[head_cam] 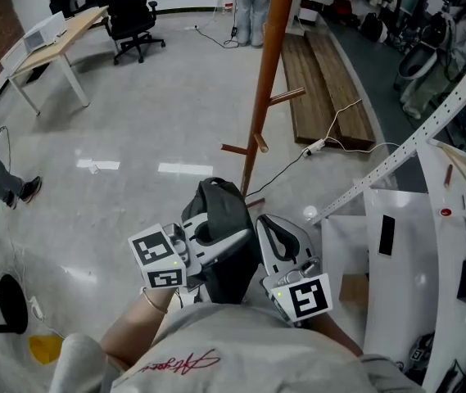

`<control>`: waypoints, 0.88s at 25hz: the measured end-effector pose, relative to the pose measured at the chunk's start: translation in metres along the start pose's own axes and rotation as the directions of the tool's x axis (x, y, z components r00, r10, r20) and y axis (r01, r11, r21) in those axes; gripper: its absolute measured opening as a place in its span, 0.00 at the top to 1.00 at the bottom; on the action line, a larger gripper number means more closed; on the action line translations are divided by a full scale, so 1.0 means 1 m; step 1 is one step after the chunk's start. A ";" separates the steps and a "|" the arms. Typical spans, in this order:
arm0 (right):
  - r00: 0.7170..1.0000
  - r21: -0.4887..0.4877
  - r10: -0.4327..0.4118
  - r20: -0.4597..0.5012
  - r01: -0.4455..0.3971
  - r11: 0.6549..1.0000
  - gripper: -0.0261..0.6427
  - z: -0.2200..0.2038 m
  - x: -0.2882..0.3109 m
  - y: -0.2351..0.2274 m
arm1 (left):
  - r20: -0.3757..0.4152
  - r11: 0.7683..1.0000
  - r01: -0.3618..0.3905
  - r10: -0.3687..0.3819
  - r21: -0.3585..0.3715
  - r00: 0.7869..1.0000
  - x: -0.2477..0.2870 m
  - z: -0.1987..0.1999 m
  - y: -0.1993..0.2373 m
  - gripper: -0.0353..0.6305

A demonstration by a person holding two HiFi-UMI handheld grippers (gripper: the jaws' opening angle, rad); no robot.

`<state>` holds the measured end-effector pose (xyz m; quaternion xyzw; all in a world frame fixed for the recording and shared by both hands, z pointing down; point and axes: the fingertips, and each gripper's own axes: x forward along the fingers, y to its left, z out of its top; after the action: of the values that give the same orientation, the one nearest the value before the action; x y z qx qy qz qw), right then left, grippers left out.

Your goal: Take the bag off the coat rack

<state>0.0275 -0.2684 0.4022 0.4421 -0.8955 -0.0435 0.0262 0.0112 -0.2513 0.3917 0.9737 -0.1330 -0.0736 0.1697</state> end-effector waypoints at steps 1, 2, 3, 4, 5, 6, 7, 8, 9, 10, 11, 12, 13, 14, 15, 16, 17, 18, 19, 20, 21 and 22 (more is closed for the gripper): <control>1.000 0.010 -0.001 0.001 0.001 1.000 0.93 0.001 0.001 0.001 | 0.003 1.000 -0.002 0.002 0.002 1.000 -0.002 0.001 0.001 0.89; 1.000 0.010 -0.004 0.002 0.004 1.000 0.93 0.001 0.003 0.002 | 0.006 1.000 -0.003 0.003 0.003 1.000 -0.005 0.003 0.002 0.89; 1.000 0.005 -0.008 0.002 0.008 1.000 0.93 0.001 0.004 0.004 | 0.008 1.000 -0.003 0.003 0.005 1.000 -0.008 0.004 0.003 0.89; 1.000 -0.001 -0.013 0.003 0.013 1.000 0.93 0.002 0.006 0.006 | 0.009 1.000 -0.002 0.002 0.006 1.000 -0.011 0.005 0.004 0.89; 1.000 -0.001 -0.019 0.004 0.019 1.000 0.93 0.002 0.007 0.008 | 0.010 1.000 0.000 0.000 0.007 1.000 -0.014 0.007 0.005 0.89; 1.000 0.001 -0.024 0.005 0.024 1.000 0.93 0.002 0.007 0.011 | 0.010 1.000 0.002 -0.002 0.009 1.000 -0.017 0.007 0.005 0.89; 1.000 0.003 -0.031 0.006 0.031 1.000 0.93 0.003 0.007 0.013 | 0.009 1.000 0.005 -0.005 0.011 1.000 -0.019 0.007 0.005 0.89; 0.999 0.003 -0.037 0.009 0.037 0.999 0.93 0.002 0.007 0.016 | 0.007 1.000 0.006 -0.007 0.015 1.000 -0.021 0.007 0.005 0.89; 0.999 0.002 -0.043 0.012 0.043 0.999 0.93 0.002 0.007 0.018 | 0.005 1.000 0.007 -0.007 0.019 1.000 -0.023 0.006 0.005 0.89; 0.999 0.003 -0.049 0.013 0.049 0.999 0.93 0.001 0.006 0.020 | 0.004 1.000 0.007 -0.007 0.020 1.000 -0.025 0.004 0.005 0.89; 0.998 0.005 -0.055 0.012 0.054 0.998 0.93 -0.001 0.005 0.022 | 0.004 1.000 0.005 -0.005 0.019 1.000 -0.027 0.002 0.005 0.89; 0.998 0.011 -0.058 0.010 0.058 0.998 0.93 -0.003 0.004 0.024 | 0.003 1.000 0.003 -0.003 0.019 1.000 -0.028 0.001 0.005 0.89; 0.998 0.017 -0.059 0.007 0.059 0.998 0.93 -0.004 0.002 0.027 | -0.001 1.000 0.000 0.000 0.020 1.000 -0.029 0.000 0.003 0.89; 0.998 0.021 -0.057 0.005 0.056 0.998 0.93 -0.005 0.000 0.031 | -0.005 1.000 -0.002 0.002 0.022 1.000 -0.030 -0.002 -0.001 0.89; 0.999 0.022 -0.053 0.004 0.053 0.998 0.93 -0.006 -0.003 0.035 | -0.008 1.000 -0.004 0.004 0.024 1.000 -0.031 -0.003 -0.005 0.89; 0.999 0.018 -0.051 0.004 0.050 0.999 0.93 -0.005 -0.006 0.039 | -0.008 1.000 -0.005 0.005 0.028 1.000 -0.033 -0.003 -0.009 0.89; 0.999 0.012 -0.049 0.005 0.049 0.999 0.93 -0.004 -0.008 0.042 | -0.006 0.999 -0.006 0.006 0.032 1.000 -0.035 -0.003 -0.013 0.89; 0.999 0.006 -0.048 0.007 0.048 0.999 0.93 -0.003 -0.010 0.046 | -0.003 0.999 -0.009 0.009 0.036 1.000 -0.037 -0.003 -0.017 0.89; 0.999 -0.001 -0.047 0.009 0.047 0.999 0.93 -0.001 -0.012 0.049 | 0.001 0.999 -0.012 0.012 0.037 1.000 -0.039 -0.002 -0.022 0.89; 0.999 -0.009 -0.047 0.010 0.047 0.999 0.93 0.001 -0.015 0.052 | 0.003 0.999 -0.016 0.015 0.036 1.000 -0.042 -0.003 -0.027 0.89; 0.999 -0.016 -0.048 0.011 0.048 0.999 0.93 0.002 -0.019 0.055 | 0.005 0.999 -0.020 0.020 0.035 1.000 -0.044 -0.004 -0.034 0.89; 0.999 -0.018 -0.049 0.012 0.049 0.999 0.93 0.003 -0.024 0.059 | 0.007 0.999 -0.025 0.024 0.035 1.000 -0.046 -0.005 -0.040 0.89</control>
<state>-0.0043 -0.2137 0.4053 0.4634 -0.8841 -0.0546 0.0240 -0.0223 -0.2001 0.3870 0.9746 -0.1467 -0.0725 0.1528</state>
